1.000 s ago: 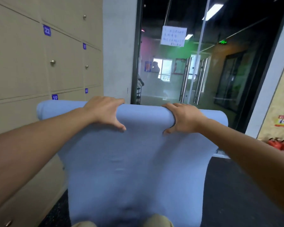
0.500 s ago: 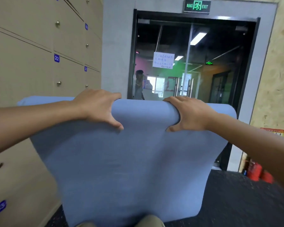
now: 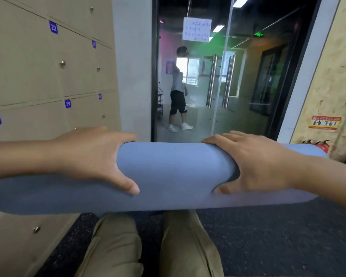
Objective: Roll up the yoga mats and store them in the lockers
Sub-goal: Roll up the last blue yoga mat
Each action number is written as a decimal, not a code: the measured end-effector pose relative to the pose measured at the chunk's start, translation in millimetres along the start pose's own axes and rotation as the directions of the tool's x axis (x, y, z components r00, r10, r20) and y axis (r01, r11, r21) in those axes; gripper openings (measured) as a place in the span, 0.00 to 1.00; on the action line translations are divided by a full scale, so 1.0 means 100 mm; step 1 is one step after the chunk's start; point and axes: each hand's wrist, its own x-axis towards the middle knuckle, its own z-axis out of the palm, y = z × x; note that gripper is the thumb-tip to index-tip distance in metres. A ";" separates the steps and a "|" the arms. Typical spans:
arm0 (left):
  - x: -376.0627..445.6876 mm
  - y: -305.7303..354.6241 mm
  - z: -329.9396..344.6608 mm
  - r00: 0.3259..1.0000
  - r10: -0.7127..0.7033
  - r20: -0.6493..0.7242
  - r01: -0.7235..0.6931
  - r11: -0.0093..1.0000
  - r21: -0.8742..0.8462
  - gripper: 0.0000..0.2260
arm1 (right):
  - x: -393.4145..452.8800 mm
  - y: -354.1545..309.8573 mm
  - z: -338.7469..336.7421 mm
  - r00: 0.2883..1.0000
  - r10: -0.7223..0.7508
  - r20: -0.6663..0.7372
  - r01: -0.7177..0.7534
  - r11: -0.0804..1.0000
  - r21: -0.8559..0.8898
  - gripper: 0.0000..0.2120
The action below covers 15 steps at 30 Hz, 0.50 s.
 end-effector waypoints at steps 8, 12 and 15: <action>-0.49 0.08 0.80 0.974 0.039 0.221 -0.016 0.994 -0.106 0.29 | -0.48 -0.60 0.61 0.982 -0.145 0.124 0.127 0.982 0.142 0.50; -0.66 0.12 1.22 0.958 0.038 0.284 0.003 0.989 -0.146 0.28 | -0.57 -0.86 0.96 0.969 -0.204 0.143 0.174 0.964 0.200 0.46; -0.74 0.09 1.50 0.930 0.081 0.359 -0.032 0.989 -0.141 0.31 | -0.65 -0.98 1.18 0.950 -0.238 0.203 0.186 0.952 0.245 0.44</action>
